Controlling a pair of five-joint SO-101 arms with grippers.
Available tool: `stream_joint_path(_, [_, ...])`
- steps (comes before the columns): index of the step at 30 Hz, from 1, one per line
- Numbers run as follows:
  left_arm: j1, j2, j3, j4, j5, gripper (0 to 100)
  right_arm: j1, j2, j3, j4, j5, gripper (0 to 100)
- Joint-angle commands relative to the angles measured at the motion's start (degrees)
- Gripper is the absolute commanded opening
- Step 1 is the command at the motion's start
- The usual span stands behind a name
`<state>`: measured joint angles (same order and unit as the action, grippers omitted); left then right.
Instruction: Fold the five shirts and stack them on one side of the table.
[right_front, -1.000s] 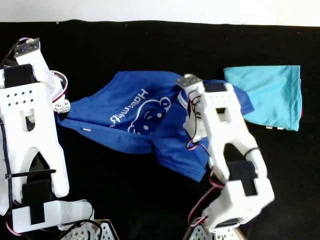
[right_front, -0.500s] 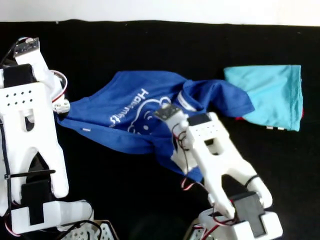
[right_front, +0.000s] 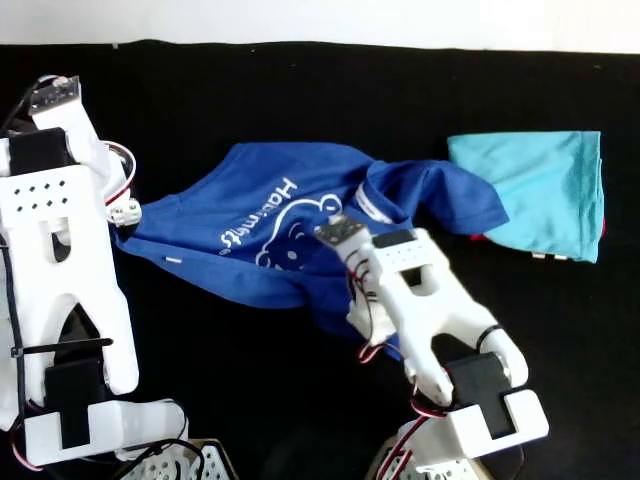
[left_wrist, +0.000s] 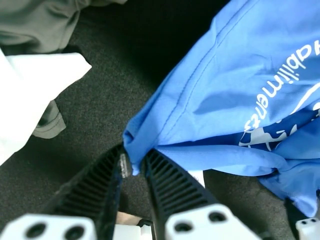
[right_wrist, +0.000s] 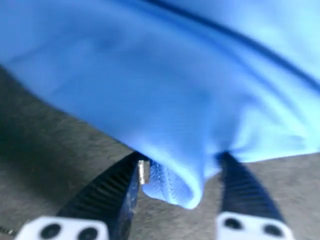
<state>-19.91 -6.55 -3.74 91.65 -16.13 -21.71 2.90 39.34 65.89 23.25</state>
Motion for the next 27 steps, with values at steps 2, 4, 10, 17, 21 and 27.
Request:
stream_joint_path(2, [-0.57, -2.07, -0.13, -0.44, 0.18, 1, 0.75, 0.92, -0.22, -0.75, 0.53, 1.5])
stream_joint_path(4, [-0.57, -2.07, -0.13, -0.26, 0.09, 1, 1.63, -0.92, -0.4, -0.66, 0.53, 0.6])
stream_joint_path(10, [-0.66, -2.07, -0.04, -0.09, 0.09, 1, 5.41, -14.29, -0.48, 3.82, 0.7, 0.6])
stream_joint_path(17, [-0.4, -2.15, 6.81, -0.44, 0.0, 1, 11.12, -32.57, -0.57, 7.69, 0.88, 0.6])
stream_joint_path(21, [-0.31, -2.15, 10.86, -0.62, -0.09, 1, 13.49, -41.27, -1.71, 7.08, 0.88, 0.6])
stream_joint_path(27, [-0.31, -3.3, 8.04, 0.0, 0.0, 1, 16.75, -45.32, -12.18, 7.34, 0.88, 0.6])
